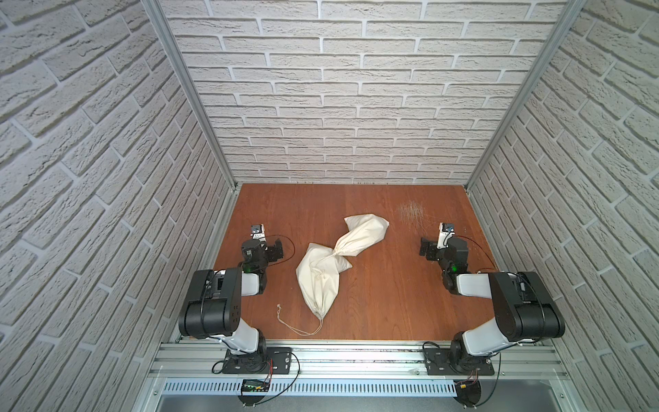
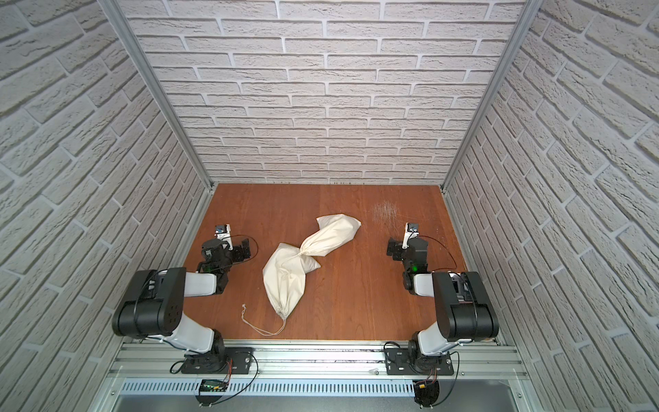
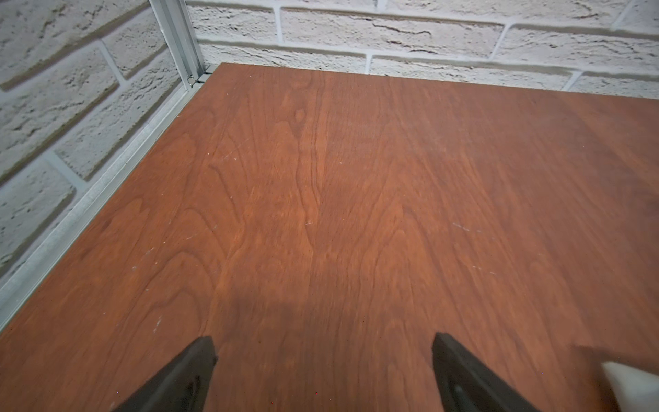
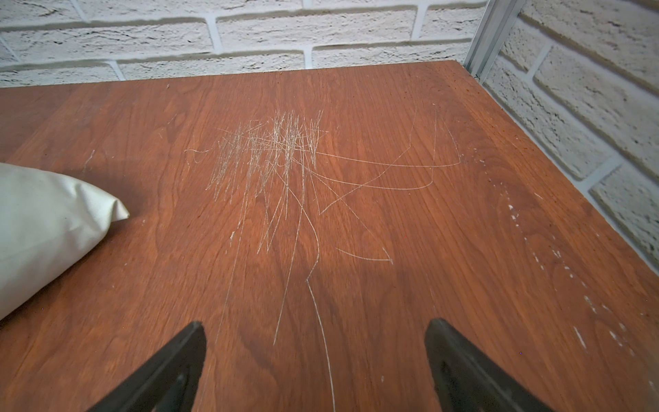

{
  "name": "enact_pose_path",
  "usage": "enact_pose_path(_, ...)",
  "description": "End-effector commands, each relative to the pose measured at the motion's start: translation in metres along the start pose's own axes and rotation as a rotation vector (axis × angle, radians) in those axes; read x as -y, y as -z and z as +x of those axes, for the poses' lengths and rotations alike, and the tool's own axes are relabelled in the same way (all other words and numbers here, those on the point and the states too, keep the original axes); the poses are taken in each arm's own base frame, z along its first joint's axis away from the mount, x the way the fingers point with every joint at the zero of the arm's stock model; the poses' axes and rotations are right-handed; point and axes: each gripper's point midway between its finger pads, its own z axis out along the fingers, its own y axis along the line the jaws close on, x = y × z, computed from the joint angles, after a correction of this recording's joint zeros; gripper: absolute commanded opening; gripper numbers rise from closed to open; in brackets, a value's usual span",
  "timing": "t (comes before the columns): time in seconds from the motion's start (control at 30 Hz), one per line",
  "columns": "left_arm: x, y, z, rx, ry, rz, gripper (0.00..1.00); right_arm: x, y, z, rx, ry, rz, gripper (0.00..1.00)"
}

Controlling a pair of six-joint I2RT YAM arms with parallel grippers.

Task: Close the soil bag
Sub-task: Reset both arms

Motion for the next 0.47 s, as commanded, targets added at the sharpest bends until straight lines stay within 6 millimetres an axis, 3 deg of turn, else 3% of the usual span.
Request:
enact_pose_path(0.0, 0.0042, 0.0000, -0.0152, 0.053, 0.012, 0.024, 0.98, -0.0009, -0.0018, -0.0113, 0.031, 0.007, -0.005, 0.99)
enact_pose_path(0.43, 0.0067, -0.0005, -0.0156, 0.050, -0.002, 0.022, 0.98, -0.0010, -0.0014, -0.0115, 0.032, 0.011, -0.001, 0.99)
